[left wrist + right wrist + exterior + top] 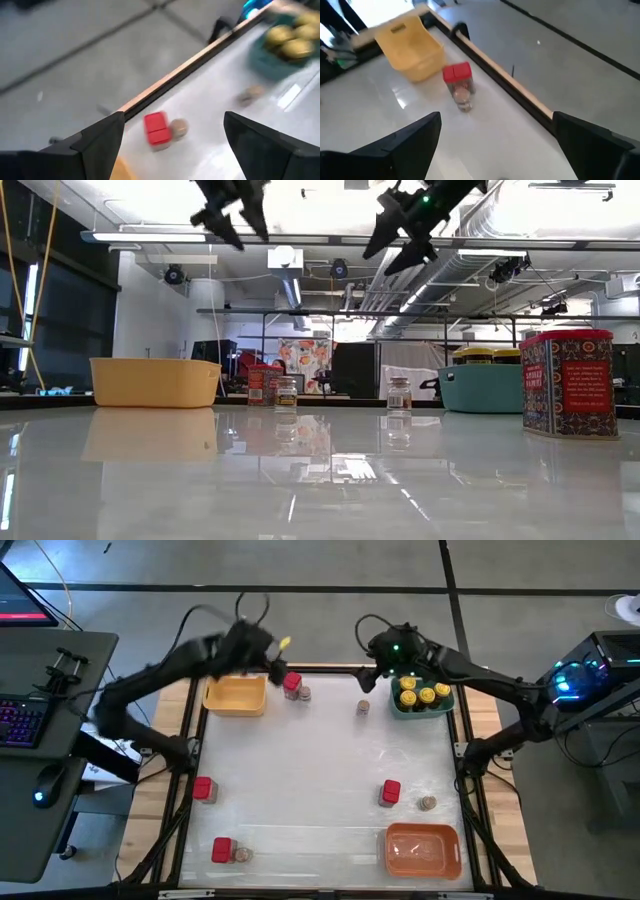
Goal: Sort spices by type
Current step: Put the top red seasoning can into the yellow bin
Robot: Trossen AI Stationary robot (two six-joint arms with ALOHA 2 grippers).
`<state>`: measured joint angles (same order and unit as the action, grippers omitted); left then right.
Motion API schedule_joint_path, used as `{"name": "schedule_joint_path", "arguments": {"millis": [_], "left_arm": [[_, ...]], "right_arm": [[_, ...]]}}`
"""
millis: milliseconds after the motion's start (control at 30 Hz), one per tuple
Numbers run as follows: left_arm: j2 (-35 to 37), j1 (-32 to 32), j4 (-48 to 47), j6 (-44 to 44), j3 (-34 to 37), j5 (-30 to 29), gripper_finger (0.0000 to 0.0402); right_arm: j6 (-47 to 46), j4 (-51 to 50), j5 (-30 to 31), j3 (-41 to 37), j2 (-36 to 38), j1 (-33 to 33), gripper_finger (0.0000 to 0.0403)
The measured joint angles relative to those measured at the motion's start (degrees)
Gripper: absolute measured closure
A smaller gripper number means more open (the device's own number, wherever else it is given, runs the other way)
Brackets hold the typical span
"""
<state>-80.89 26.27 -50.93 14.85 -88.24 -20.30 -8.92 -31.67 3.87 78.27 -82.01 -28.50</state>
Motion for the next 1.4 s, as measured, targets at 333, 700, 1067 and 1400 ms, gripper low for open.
{"name": "schedule_joint_path", "arguments": {"millis": [333,700,1067,1400], "left_arm": [[-26.7,10.9,-15.7,0.0,-15.3,9.3,0.0074],[-38.4,10.9,-15.2,0.1,-17.2,16.7,0.0074],[-43.1,12.8,-14.0,2.5,-17.1,18.2,0.0074],[-43.1,12.8,-12.4,2.5,-17.1,17.5,0.0154]], "right_arm": [[-4.0,2.2,-5.5,0.1,5.4,-0.7,0.0024],[-9.0,2.3,-5.6,-0.4,5.5,-0.7,0.0024],[-9.2,2.4,-5.6,-0.4,5.5,-0.7,0.0024],[-9.1,2.4,-5.6,-0.4,5.5,-0.7,0.0024]]}}
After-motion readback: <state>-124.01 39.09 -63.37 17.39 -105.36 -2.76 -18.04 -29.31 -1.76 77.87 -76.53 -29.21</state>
